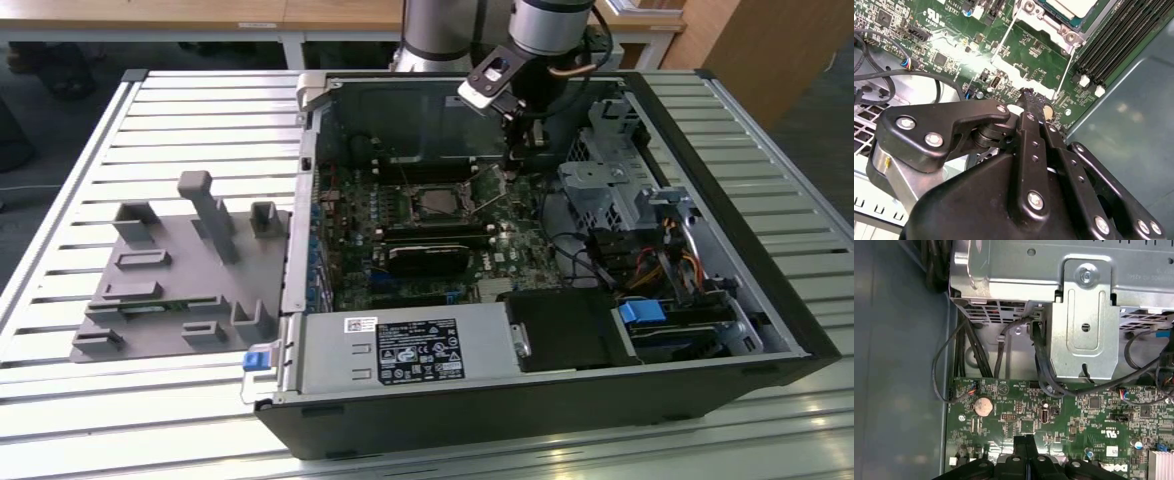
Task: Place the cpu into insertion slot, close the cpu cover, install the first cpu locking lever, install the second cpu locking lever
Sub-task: 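Close the cpu cover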
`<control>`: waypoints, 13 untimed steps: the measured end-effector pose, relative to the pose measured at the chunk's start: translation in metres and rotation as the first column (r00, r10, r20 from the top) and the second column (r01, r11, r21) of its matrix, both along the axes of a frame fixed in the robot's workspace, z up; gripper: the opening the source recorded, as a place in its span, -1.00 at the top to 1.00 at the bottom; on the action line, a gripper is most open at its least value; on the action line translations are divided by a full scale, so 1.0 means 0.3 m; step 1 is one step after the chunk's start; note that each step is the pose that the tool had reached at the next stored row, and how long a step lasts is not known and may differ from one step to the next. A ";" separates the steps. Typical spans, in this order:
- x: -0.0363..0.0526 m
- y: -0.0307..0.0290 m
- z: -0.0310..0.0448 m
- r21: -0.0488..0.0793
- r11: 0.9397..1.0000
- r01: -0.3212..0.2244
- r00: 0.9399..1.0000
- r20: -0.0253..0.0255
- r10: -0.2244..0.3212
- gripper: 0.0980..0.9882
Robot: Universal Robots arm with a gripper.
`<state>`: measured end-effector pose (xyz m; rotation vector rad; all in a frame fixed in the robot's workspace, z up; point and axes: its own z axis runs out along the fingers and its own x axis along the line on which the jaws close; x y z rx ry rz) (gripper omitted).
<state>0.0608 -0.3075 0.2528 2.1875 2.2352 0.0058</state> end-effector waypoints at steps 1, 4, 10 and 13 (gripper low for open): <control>0.002 0.001 -0.001 -0.001 1.000 0.001 1.000 0.000 -0.001 0.98; 0.008 0.005 -0.006 -0.003 1.000 0.007 1.000 0.000 -0.007 0.98; 0.021 0.008 -0.016 -0.003 1.000 0.009 1.000 0.000 -0.009 0.98; 0.025 0.010 -0.023 -0.004 1.000 0.009 1.000 0.000 -0.009 0.98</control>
